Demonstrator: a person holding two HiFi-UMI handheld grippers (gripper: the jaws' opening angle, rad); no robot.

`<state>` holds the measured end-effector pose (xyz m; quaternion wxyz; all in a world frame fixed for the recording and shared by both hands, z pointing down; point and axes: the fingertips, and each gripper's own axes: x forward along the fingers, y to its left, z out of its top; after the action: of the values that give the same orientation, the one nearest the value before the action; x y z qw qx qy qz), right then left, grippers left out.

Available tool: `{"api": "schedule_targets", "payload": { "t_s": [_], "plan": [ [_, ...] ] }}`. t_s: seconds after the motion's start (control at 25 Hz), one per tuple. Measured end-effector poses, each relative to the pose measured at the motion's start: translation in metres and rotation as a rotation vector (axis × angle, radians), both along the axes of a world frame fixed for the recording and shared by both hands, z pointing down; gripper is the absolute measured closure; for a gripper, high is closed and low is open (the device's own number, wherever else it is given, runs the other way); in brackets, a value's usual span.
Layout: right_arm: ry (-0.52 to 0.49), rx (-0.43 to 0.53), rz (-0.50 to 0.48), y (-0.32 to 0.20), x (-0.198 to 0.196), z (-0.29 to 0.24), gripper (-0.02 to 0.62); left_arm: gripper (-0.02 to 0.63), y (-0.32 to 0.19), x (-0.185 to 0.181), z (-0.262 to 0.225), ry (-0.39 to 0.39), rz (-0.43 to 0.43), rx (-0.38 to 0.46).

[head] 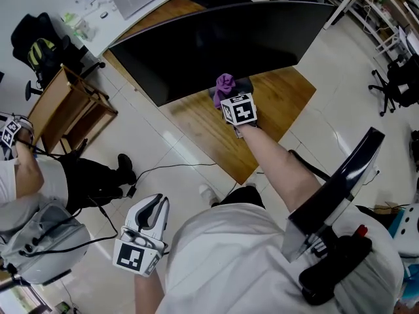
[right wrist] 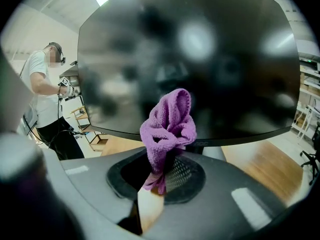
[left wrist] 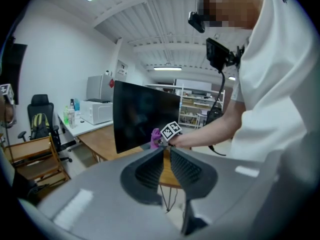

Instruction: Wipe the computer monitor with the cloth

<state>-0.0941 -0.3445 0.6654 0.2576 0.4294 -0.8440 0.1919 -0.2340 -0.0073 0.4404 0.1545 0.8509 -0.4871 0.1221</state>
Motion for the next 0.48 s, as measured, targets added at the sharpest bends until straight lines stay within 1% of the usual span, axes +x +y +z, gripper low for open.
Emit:
{"api": "schedule_targets", "payload": {
  "t_s": [0.24, 0.48],
  "plan": [
    [0.009, -0.02, -0.021, 0.009, -0.021, 0.005, 0.543, 0.541, 0.008, -0.015, 0.0, 0.009, -0.022, -0.005],
    [0.006, -0.007, -0.081, 0.023, -0.055, -0.003, 0.543, 0.541, 0.015, -0.025, -0.001, 0.022, -0.041, 0.006]
  ]
}}
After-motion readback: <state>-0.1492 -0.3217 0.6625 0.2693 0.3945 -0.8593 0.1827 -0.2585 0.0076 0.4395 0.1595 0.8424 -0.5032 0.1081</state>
